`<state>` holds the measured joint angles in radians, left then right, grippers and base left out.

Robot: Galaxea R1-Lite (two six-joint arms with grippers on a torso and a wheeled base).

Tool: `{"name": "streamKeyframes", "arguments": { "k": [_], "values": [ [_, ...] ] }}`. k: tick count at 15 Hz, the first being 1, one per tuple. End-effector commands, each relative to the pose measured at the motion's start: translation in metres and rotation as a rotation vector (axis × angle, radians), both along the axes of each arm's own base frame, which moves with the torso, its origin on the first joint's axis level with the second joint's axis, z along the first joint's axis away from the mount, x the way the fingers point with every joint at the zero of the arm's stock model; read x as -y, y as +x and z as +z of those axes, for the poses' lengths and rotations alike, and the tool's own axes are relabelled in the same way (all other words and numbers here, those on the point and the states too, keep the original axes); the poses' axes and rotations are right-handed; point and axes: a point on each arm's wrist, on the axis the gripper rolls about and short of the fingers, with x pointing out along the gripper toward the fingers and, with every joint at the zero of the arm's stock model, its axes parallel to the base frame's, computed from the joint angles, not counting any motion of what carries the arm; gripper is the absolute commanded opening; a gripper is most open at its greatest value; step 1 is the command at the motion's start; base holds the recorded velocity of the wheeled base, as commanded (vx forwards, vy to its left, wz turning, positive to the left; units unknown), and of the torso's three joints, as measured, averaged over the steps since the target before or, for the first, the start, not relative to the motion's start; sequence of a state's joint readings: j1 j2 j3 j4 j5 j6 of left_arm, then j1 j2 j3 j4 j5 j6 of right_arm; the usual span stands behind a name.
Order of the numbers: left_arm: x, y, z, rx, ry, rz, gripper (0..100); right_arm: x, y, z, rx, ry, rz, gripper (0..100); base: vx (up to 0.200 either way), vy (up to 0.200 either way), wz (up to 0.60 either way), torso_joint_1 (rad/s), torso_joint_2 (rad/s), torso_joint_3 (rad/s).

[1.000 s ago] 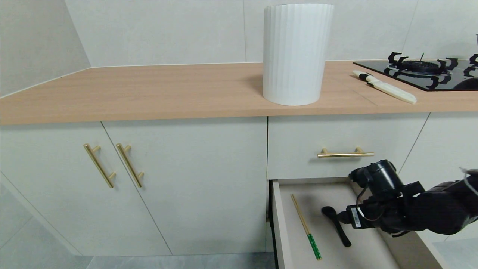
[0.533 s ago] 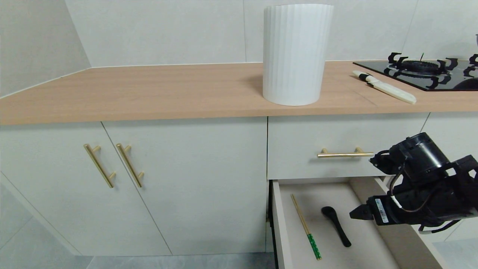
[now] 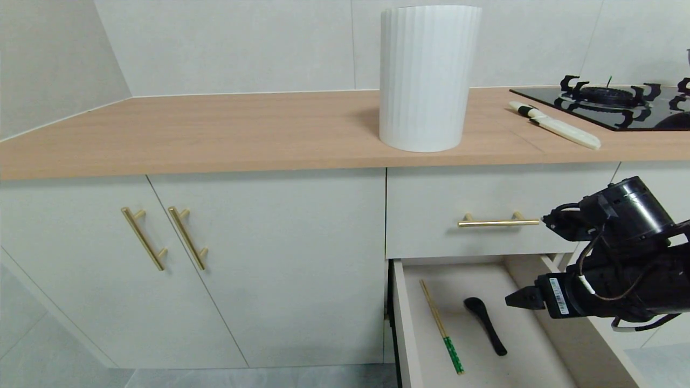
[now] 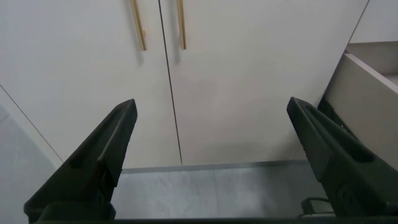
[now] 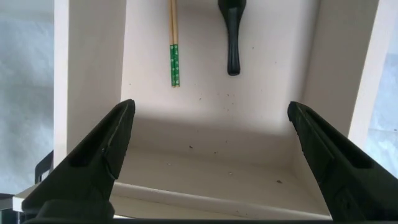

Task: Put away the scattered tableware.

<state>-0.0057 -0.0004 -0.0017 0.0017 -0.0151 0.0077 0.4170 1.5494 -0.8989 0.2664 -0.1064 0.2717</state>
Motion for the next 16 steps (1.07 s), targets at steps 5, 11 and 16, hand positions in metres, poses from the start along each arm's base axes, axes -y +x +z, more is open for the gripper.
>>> {"name": "streamKeyframes", "arguments": {
  "k": [5,11,16],
  "values": [
    [0.0,0.0,0.0,0.0,0.0,-0.001,100,0.0,-0.002,-0.002,-0.006,-0.009,0.007,100,-0.2,0.0,0.0,0.002,0.0,0.003],
    [0.0,0.0,0.0,0.0,0.0,-0.001,100,-0.009,-0.022,-0.006,-0.12,-0.072,0.089,100,-0.033,0.0,0.0,0.0,0.0,0.0],
    [0.0,0.0,0.0,0.0,-0.002,-0.001,100,-0.021,-0.04,-0.02,-0.273,-0.173,0.199,100,0.0,0.0,0.0,0.0,0.0,0.0]
  ]
}}
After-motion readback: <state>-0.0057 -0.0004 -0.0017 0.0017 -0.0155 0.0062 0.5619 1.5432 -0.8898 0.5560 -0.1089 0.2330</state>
